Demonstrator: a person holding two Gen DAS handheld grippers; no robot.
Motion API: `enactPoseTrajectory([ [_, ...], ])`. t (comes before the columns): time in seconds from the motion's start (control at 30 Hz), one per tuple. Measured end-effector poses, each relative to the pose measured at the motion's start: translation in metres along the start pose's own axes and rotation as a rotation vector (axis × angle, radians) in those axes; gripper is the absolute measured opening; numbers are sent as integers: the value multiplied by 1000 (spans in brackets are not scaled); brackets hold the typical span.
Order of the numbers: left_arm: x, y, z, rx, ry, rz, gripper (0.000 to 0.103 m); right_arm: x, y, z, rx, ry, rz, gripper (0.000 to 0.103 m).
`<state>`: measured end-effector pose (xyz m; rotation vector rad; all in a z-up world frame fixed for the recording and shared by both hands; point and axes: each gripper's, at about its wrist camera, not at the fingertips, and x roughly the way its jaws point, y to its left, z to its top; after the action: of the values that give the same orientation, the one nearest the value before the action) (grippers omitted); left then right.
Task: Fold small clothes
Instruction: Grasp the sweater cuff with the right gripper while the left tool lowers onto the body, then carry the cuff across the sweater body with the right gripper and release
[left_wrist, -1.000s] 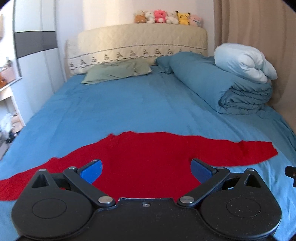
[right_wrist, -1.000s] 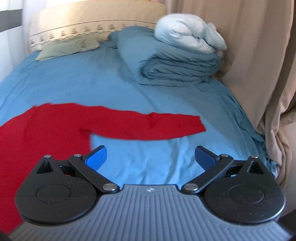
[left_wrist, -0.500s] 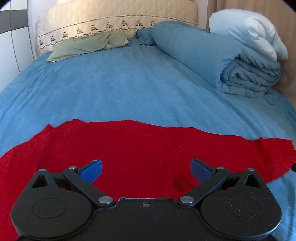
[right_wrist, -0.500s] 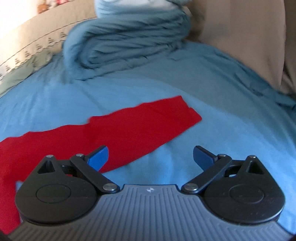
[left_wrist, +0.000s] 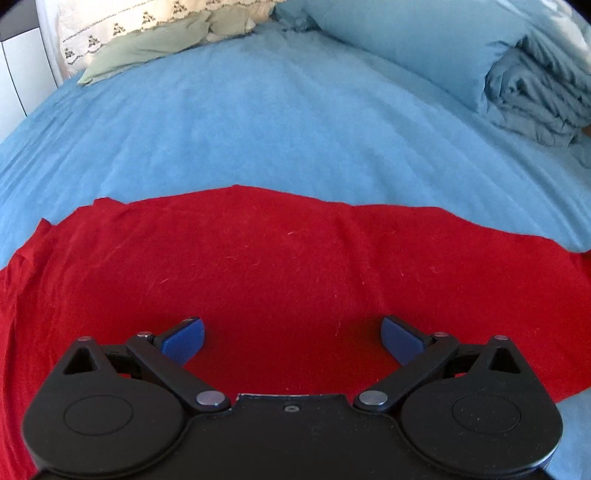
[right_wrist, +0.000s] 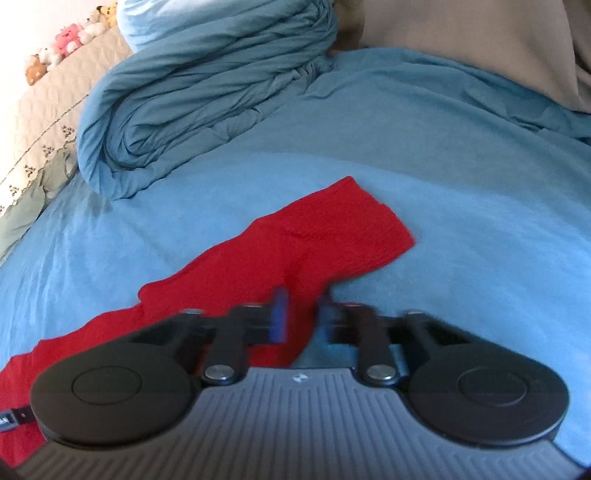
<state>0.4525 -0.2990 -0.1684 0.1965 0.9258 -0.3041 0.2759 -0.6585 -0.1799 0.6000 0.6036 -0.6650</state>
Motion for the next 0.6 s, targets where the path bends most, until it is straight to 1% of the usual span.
enactPoseTrajectory([
  [0.1,7,3,4,-2,27,-6,103,-8,10,3,-23,-18,-6,23],
  [0.2,10,4,12,11,57,-13,103,-24,31,9,-54,-42,38,22],
  [0.27,4,12,15,-14,60,-58,103,-40,55,15,-82,-66,96,22],
  [0.3,-4,19,14,-26,45,-89,103,-47,68,18,-97,-78,122,22],
  [0.37,-24,37,13,-48,-5,-137,103,-67,104,24,-145,-112,202,22],
  [0.4,-36,49,12,-55,-31,-142,103,-76,121,25,-169,-127,240,22],
  [0.5,-72,92,6,-66,-93,-108,103,-105,187,23,-242,-161,394,22],
  [0.6,-102,146,-6,-65,-126,-75,103,-131,258,1,-317,-163,563,22],
])
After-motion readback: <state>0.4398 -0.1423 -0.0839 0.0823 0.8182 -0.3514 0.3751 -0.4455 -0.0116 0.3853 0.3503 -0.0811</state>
